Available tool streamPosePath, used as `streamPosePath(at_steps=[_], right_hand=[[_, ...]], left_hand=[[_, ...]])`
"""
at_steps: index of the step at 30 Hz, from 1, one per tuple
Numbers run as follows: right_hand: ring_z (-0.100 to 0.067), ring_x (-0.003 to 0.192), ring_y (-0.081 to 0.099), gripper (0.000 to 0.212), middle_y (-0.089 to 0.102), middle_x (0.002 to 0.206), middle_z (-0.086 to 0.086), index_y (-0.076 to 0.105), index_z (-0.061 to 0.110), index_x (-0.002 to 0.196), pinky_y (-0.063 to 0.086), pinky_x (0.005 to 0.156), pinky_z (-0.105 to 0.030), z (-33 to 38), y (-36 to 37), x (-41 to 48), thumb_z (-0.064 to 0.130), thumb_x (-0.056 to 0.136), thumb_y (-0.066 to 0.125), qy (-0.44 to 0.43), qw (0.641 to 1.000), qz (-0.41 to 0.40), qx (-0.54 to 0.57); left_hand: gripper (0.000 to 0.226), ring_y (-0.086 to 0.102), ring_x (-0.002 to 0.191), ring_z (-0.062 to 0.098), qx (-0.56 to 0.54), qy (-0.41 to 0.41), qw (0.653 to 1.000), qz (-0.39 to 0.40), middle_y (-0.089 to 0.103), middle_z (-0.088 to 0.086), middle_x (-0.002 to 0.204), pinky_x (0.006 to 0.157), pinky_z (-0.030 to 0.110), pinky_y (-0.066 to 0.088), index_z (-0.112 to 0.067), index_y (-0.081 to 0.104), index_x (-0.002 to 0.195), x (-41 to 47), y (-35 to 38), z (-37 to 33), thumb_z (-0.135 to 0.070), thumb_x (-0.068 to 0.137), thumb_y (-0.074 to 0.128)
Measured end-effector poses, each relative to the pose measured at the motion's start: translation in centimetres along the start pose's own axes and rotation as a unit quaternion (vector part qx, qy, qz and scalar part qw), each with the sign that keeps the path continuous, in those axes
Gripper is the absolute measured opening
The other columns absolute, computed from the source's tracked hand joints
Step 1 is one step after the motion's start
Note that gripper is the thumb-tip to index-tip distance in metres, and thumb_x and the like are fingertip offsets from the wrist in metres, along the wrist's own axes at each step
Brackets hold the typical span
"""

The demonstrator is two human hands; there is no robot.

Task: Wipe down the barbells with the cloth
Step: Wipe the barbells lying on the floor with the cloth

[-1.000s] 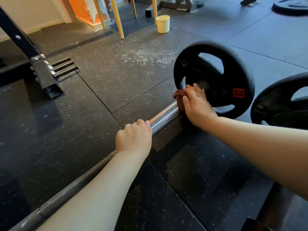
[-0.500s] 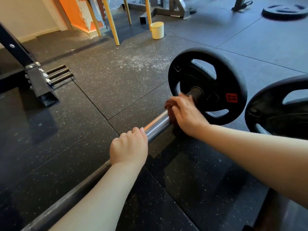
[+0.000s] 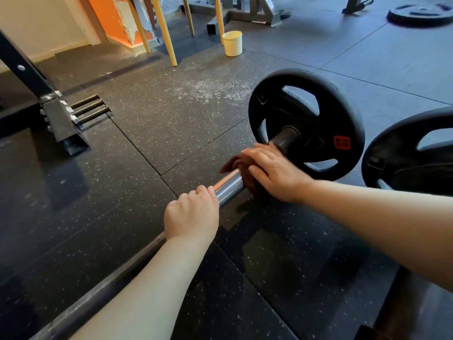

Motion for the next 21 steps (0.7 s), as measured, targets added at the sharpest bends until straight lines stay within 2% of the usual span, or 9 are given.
streamPosePath(at_steps=[3, 7, 8, 10, 12, 14, 17, 19, 21], right_hand=[[-0.025, 0.146, 0.035, 0.051, 0.051, 0.148, -0.002, 0.052, 0.026, 0.142, 0.021, 0.123, -0.048, -4.1, -2.1, 1.7, 0.052, 0.103, 0.033, 0.037, 0.998, -0.018, -0.052], [-0.022, 0.155, 0.010, 0.044, 0.035, 0.161, -0.005, 0.046, 0.021, 0.147, 0.002, 0.126, -0.040, -6.4, -2.5, 1.2, 0.037, 0.107, 0.036, 0.199, 0.976, -0.089, 0.015], [-0.022, 0.155, 0.010, 0.042, 0.037, 0.160, -0.005, 0.047, 0.021, 0.145, -0.001, 0.126, -0.040, -4.7, -1.8, 0.8, 0.036, 0.107, 0.038, 0.186, 0.978, -0.093, 0.021], [-0.022, 0.153, 0.020, 0.046, 0.047, 0.153, -0.004, 0.050, 0.022, 0.144, 0.000, 0.127, -0.041, 0.1, -0.1, 0.4, 0.042, 0.105, 0.037, 0.073, 0.995, -0.066, 0.014], [-0.021, 0.147, 0.032, 0.053, 0.053, 0.147, -0.002, 0.049, 0.022, 0.145, 0.009, 0.127, -0.042, 2.7, 1.5, 0.2, 0.051, 0.105, 0.032, -0.029, 0.999, 0.009, -0.028], [-0.025, 0.134, 0.047, 0.053, 0.060, 0.134, -0.003, 0.057, 0.022, 0.137, 0.026, 0.121, -0.044, 1.7, 1.0, 1.3, 0.055, 0.103, 0.031, -0.057, 0.996, 0.029, -0.068], [-0.032, 0.117, 0.054, 0.046, 0.066, 0.114, -0.006, 0.068, 0.020, 0.117, 0.034, 0.109, -0.044, -3.6, -3.3, 2.9, 0.046, 0.100, 0.034, 0.050, 0.994, -0.073, -0.069], [-0.031, 0.133, 0.044, 0.043, 0.062, 0.124, -0.004, 0.066, 0.018, 0.117, 0.022, 0.119, -0.041, -6.4, -3.9, 2.5, 0.042, 0.101, 0.034, 0.149, 0.982, -0.109, -0.041], [-0.025, 0.143, 0.033, 0.042, 0.059, 0.134, -0.003, 0.065, 0.019, 0.120, 0.009, 0.125, -0.043, -5.3, -2.4, 1.9, 0.044, 0.101, 0.037, 0.179, 0.978, -0.111, 0.006]], left_hand=[[0.055, 0.065, 0.070, 0.017, 0.004, 0.001, 1.000, -0.010, 0.067, -0.002, 0.084, 0.062, 0.033, 0.057, -0.019, 0.061, 0.102, 0.0, -0.1, 0.1, -0.039, 0.107, 0.010], [0.053, 0.066, 0.073, 0.018, 0.008, 0.003, 1.000, -0.012, 0.068, -0.002, 0.086, 0.064, 0.034, 0.057, -0.019, 0.062, 0.103, 0.1, -0.2, -0.2, -0.038, 0.108, 0.012], [0.053, 0.066, 0.073, 0.017, 0.008, 0.003, 1.000, -0.010, 0.068, -0.002, 0.085, 0.064, 0.034, 0.057, -0.019, 0.062, 0.103, 0.1, -0.1, -0.2, -0.038, 0.108, 0.012], [0.053, 0.065, 0.072, 0.017, 0.007, 0.000, 1.000, -0.007, 0.068, -0.002, 0.085, 0.064, 0.034, 0.057, -0.019, 0.062, 0.103, 0.0, -0.2, -0.2, -0.038, 0.108, 0.013], [0.052, 0.065, 0.074, 0.018, 0.009, 0.000, 1.000, -0.007, 0.068, -0.001, 0.088, 0.063, 0.033, 0.055, -0.018, 0.061, 0.104, 0.0, -0.1, -0.1, -0.038, 0.108, 0.014], [0.051, 0.065, 0.076, 0.018, 0.001, 0.001, 1.000, -0.007, 0.069, -0.001, 0.090, 0.063, 0.033, 0.054, -0.018, 0.061, 0.106, 0.0, -0.2, 0.1, -0.038, 0.108, 0.014], [0.053, 0.066, 0.080, 0.019, -0.022, 0.001, 1.000, -0.011, 0.069, -0.001, 0.093, 0.065, 0.033, 0.052, -0.018, 0.061, 0.107, 0.0, -0.3, 0.3, -0.038, 0.107, 0.012], [0.053, 0.066, 0.080, 0.019, -0.030, 0.002, 0.999, -0.014, 0.069, -0.001, 0.093, 0.066, 0.033, 0.055, -0.018, 0.061, 0.108, 0.0, -0.3, 0.3, -0.037, 0.108, 0.013], [0.052, 0.065, 0.078, 0.018, -0.030, 0.002, 0.999, -0.016, 0.068, -0.001, 0.092, 0.066, 0.034, 0.056, -0.018, 0.061, 0.107, 0.0, -0.4, 0.2, -0.037, 0.108, 0.014]])
Point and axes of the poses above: each hand's wrist, its own x-axis towards the middle knuckle, its own y-axis out of the palm, z = x × y, the point moved 10 cm from there along x, towards the middle knuckle
